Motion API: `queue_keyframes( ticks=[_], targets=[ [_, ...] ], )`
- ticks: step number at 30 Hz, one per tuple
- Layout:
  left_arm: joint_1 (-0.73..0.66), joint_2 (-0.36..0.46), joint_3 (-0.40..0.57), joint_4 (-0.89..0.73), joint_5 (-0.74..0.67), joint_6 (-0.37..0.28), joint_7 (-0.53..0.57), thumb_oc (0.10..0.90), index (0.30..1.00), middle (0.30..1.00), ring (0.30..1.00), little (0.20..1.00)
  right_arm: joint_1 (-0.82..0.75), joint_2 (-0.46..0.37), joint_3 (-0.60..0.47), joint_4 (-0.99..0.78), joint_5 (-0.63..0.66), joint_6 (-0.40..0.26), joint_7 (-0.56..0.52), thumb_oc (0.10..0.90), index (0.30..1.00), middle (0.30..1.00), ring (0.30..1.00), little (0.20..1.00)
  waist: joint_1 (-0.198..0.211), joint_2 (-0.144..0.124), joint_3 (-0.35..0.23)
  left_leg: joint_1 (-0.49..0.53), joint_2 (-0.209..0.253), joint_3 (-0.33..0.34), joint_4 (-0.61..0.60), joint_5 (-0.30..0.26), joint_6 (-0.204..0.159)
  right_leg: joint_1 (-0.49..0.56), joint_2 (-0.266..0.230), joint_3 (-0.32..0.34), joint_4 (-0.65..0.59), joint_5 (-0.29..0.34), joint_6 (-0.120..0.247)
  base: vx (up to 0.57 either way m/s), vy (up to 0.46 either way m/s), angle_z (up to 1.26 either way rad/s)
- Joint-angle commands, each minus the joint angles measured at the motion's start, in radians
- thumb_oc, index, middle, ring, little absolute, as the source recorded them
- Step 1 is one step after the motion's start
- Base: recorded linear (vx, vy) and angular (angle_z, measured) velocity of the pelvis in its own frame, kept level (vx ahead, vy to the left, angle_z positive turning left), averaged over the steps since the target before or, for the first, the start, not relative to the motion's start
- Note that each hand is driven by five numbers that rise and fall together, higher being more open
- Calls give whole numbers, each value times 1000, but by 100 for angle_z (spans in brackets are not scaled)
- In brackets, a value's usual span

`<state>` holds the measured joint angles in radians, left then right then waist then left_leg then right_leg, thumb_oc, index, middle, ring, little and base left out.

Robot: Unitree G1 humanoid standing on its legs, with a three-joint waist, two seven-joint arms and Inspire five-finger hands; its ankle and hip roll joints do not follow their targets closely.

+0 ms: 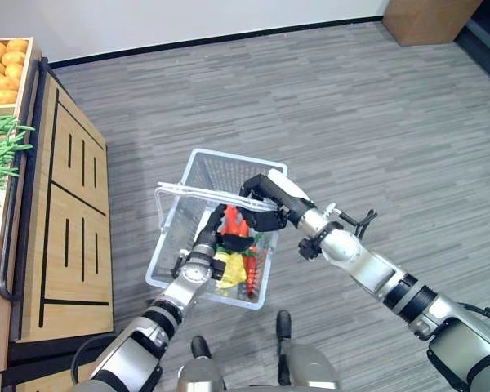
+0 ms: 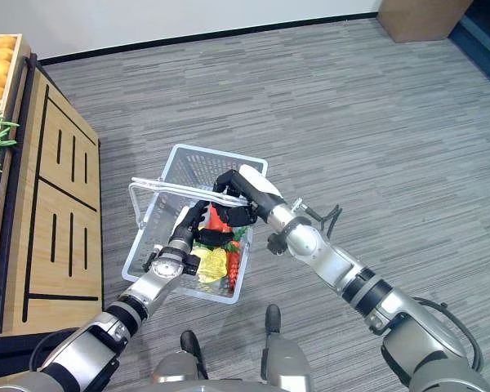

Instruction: Get the vegetables into the basket

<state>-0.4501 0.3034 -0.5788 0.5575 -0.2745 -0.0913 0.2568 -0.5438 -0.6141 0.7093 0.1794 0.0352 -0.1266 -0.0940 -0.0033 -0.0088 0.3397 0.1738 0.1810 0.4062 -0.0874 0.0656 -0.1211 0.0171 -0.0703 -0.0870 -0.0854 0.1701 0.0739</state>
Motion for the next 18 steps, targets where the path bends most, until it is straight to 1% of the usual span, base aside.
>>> queue_keyframes(
  ticks=[1, 2, 3, 4, 5, 6, 7, 9, 11, 12, 13, 14, 15, 16, 18],
  targets=[
    [-42, 39, -121, -208, -20, -127, -151, 900, 1000, 1000, 1000, 1000, -52, 54, -171, -76, 2, -132, -115, 400, 300, 300, 300, 300, 36, -3, -108, -32, 12, -29, 0, 12, -18, 36, -63, -12, 45, -103, 85, 0, 0, 0],
    [-32, 62, -126, -245, -33, -124, -163, 900, 1000, 1000, 1000, 1000, -46, 58, -179, -66, -2, -130, -116, 400, 300, 300, 300, 300, 38, -4, -109, -32, 12, -29, 0, 12, -18, 37, -64, -13, 44, -103, 86, 0, 0, 0],
    [-20, 90, -145, -297, -67, -121, -215, 900, 1000, 1000, 1000, 1000, -33, 65, -198, -31, 13, -124, -120, 400, 300, 300, 300, 300, 40, 0, -109, -32, 12, -30, 0, 11, -18, 38, -65, -14, 44, -104, 87, 5, 9, 6],
    [-10, 113, -157, -335, -104, -116, -245, 900, 1000, 1000, 1000, 1000, -20, 77, -214, -1, 38, -122, -122, 400, 300, 300, 300, 300, 41, 3, -109, -31, 11, -30, 0, 10, -17, 39, -66, -15, 44, -103, 87, 8, 12, 6],
    [5, 131, -166, -364, -157, -109, -266, 900, 1000, 1000, 1000, 1000, -8, 85, -228, 27, 58, -117, -122, 400, 300, 300, 300, 300, 43, 4, -111, -30, 10, -31, 0, 10, -17, 41, -67, -14, 44, -104, 87, 4, 9, 5],
    [6, 134, -166, -367, -159, -107, -267, 900, 1000, 1000, 1000, 1000, -7, 86, -228, 27, 59, -118, -122, 400, 300, 300, 300, 300, 44, 2, -111, -30, 10, -31, 0, 9, -17, 41, -67, -14, 43, -104, 87, 13, 12, 4],
    [22, 164, -189, -436, -236, -99, -318, 900, 1000, 1000, 1000, 1000, 6, 90, -250, 72, 88, -114, -129, 400, 300, 300, 300, 300, 45, 9, -112, -30, 9, -33, 0, 8, -16, 42, -69, -14, 44, -104, 88, 8, 14, 5],
    [21, 221, -220, -517, -301, -81, -380, 900, 1000, 1000, 1000, 1000, 4, 93, -264, 115, 107, -116, -132, 400, 300, 300, 300, 300, 45, 11, -114, -30, 6, -35, 0, 6, -16, 42, -70, -13, 44, -106, 89, 5, 18, 4],
    [6, 267, -252, -573, -373, -57, -429, 900, 1000, 1000, 1000, 1000, 0, 98, -277, 169, 127, -119, -136, 400, 300, 300, 300, 300, 45, 13, -114, -30, 2, -34, 0, 4, -15, 40, -72, -13, 47, -106, 90, 0, 0, 0],
    [0, 298, -272, -615, -451, -46, -463, 900, 1000, 1000, 1000, 1000, -1, 101, -282, 215, 136, -119, -143, 400, 300, 300, 300, 300, 44, 17, -114, -31, 0, -35, 0, 2, -16, 38, -73, -12, 49, -106, 91, 0, 0, 0],
    [0, 300, -272, -617, -453, -45, -463, 900, 1000, 1000, 1000, 1000, -2, 102, -282, 216, 136, -120, -143, 400, 300, 300, 300, 300, 44, 16, -114, -32, -1, -35, 0, 2, -15, 37, -73, -12, 49, -106, 91, 0, 0, 0],
    [-6, 340, -293, -655, -512, -35, -499, 900, 1000, 1000, 1000, 1000, -1, 94, -287, 266, 131, -122, -147, 400, 300, 300, 300, 300, 45, 19, -114, -32, -3, -35, 0, 1, -16, 36, -73, -10, 51, -106, 91, 0, 0, 0],
    [-7, 342, -293, -657, -514, -34, -499, 900, 1000, 1000, 1000, 1000, -2, 96, -288, 268, 131, -123, -147, 400, 300, 300, 300, 300, 46, 18, -113, -32, -3, -35, 0, 0, -16, 35, -73, -9, 51, -106, 91, -4, 7, 4],
    [-11, 365, -299, -676, -537, -31, -515, 900, 1000, 1000, 1000, 1000, 3, 88, -290, 296, 120, -122, -151, 400, 300, 300, 300, 300, 46, 20, -114, -32, -3, -35, 0, 0, -16, 34, -74, -9, 53, -106, 91, 4, 1, 4],
    [-15, 401, -301, -695, -536, -41, -525, 900, 1000, 1000, 1000, 1000, 11, 84, -292, 337, 109, -125, -147, 400, 300, 300, 300, 300, 47, 21, -113, -31, -5, -37, 0, 0, -16, 33, -74, -6, 57, -109, 91, 0, 0, 0]
  ],
)
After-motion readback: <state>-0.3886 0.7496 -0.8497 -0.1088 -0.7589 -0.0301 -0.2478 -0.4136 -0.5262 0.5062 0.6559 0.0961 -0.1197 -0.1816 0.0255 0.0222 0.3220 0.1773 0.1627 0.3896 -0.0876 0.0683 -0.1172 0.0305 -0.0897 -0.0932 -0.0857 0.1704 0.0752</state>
